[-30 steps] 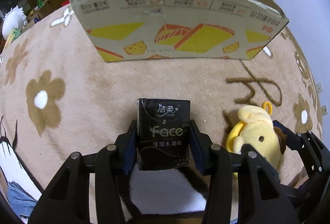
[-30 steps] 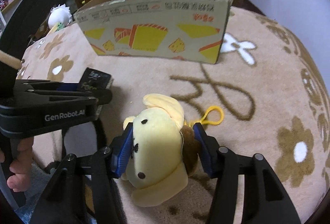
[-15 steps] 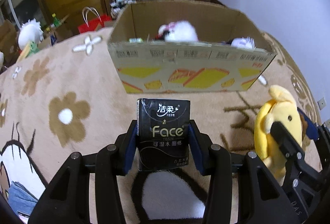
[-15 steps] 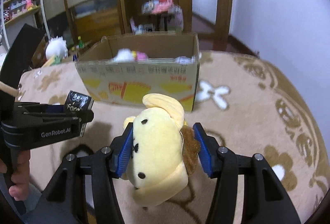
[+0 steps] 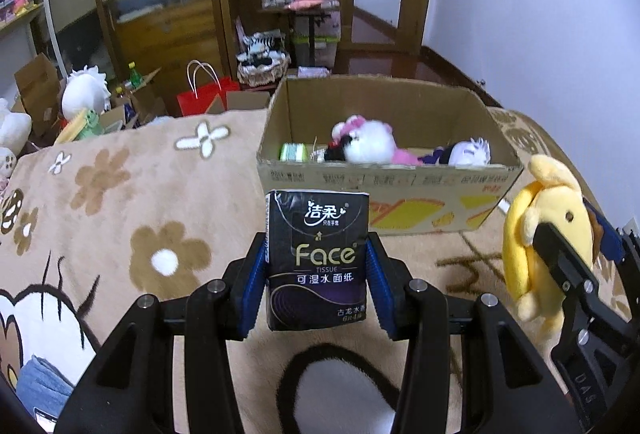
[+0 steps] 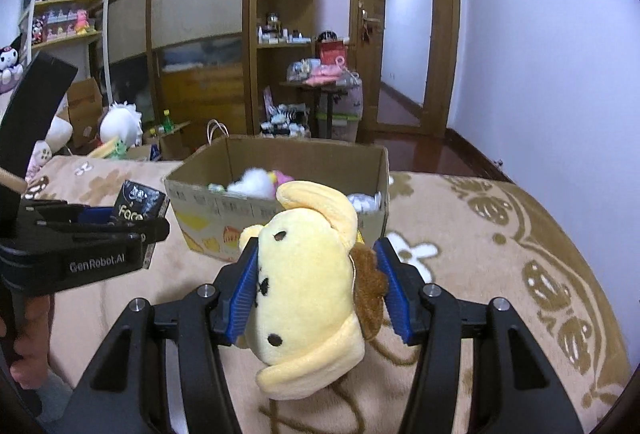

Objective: Organize soft objects
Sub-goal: 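Lift the black tissue pack and yellow dog plush and carry both over the box, then release the black tissue pack and yellow dog plush into the box, withdraw both tools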

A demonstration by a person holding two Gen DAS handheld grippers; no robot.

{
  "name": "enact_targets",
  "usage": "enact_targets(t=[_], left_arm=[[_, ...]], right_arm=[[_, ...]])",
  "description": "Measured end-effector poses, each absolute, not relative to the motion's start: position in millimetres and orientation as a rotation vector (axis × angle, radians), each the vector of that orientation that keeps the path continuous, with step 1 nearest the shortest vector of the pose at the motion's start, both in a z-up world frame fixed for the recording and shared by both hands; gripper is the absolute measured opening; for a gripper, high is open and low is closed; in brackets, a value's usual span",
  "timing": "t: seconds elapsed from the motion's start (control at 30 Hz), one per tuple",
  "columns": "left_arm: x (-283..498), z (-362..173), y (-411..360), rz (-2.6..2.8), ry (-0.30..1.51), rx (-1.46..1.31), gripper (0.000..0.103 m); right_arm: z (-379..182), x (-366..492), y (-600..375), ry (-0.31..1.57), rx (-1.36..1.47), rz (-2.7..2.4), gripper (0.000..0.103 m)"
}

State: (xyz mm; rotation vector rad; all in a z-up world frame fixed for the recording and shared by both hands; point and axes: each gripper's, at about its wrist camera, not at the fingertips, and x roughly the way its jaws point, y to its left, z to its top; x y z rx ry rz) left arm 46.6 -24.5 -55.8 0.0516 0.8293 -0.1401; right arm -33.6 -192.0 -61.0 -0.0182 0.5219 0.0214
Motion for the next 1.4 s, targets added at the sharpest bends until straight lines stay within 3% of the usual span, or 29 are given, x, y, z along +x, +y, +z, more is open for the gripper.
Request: enact_targets(t=[0.87,1.4], left_arm=[[82.2,2.6,-51.9,-0.175,0.591,0.182,0.045],[129.7,-28.2,-69.0,-0.206,0.647,0.210,0.046]], right_arm=[[-8.9,6.4,-206.1,0.360,0.039,0.039,0.059],[-33.5,54.2,-217.0,0.398,0.061,0.056,0.059]])
